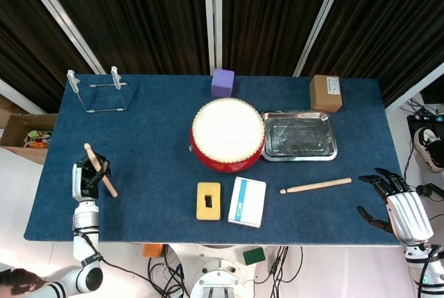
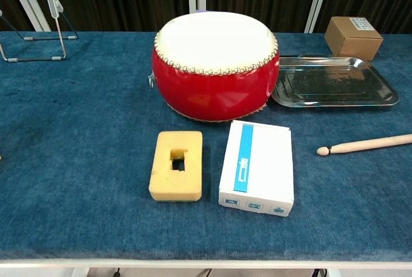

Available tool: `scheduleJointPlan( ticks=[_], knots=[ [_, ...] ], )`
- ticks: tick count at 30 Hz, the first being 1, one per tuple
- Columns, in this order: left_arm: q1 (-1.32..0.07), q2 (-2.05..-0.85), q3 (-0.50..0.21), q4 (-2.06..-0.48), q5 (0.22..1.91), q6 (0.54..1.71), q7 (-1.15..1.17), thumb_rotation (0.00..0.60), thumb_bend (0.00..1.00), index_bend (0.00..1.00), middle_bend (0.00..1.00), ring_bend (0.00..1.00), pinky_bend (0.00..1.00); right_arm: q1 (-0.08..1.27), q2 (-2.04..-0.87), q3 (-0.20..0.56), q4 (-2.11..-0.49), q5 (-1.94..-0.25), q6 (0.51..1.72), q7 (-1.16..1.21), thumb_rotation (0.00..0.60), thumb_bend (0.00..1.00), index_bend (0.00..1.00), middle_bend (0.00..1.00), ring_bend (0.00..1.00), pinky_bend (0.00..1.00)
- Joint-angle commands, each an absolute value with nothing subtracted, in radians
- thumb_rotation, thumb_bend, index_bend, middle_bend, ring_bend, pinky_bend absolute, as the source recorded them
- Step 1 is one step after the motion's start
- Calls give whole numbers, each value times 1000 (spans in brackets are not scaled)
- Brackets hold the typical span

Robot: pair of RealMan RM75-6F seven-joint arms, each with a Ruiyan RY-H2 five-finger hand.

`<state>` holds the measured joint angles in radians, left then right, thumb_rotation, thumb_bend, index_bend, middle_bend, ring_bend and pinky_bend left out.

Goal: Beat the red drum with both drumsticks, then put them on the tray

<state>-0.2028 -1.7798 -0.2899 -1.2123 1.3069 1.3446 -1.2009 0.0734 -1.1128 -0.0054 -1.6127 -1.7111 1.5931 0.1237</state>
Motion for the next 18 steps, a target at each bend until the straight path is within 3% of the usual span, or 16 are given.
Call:
scheduleJointPlan(
  ticks=[1, 18],
  knots=[
    [-194, -1785, -275, -1190, 1312, 1356, -1156, 454, 98, 697, 799, 766, 808, 74, -1114, -5, -1612, -1711, 1592, 124, 600, 176, 317, 371, 165, 266],
    [-167, -1814, -209, -1122, 1348, 1354, -1120, 458, 99, 791, 871, 831, 861, 68, -1113, -5, -1612, -1709, 1600, 131, 600, 176, 317, 371, 164, 266]
  ],
)
